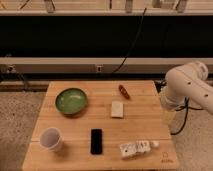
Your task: Pick up the ceramic bowl
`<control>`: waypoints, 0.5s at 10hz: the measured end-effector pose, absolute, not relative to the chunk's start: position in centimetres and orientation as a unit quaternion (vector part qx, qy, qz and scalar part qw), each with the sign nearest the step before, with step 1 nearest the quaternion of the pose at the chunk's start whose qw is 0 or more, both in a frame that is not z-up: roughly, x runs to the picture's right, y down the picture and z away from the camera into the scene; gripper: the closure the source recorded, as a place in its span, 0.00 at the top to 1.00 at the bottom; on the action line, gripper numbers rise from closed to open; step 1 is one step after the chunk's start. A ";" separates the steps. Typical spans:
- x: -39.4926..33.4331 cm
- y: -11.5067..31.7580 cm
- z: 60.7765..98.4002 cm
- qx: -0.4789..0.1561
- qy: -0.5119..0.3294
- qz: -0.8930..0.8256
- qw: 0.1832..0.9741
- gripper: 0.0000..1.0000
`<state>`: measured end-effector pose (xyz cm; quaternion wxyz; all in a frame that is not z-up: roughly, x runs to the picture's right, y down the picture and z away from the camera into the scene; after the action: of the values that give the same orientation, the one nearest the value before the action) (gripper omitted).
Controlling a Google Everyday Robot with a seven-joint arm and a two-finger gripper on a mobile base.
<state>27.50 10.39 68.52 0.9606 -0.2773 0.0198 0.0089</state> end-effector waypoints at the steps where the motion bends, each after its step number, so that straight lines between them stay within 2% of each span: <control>1: 25.9 10.1 68.7 -0.275 0.018 -0.003 0.961 0.80; 5: 20.1 8.8 69.5 -0.265 0.013 -0.050 0.963 0.80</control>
<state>20.11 8.82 69.52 0.9630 -0.2647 0.0127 -0.0497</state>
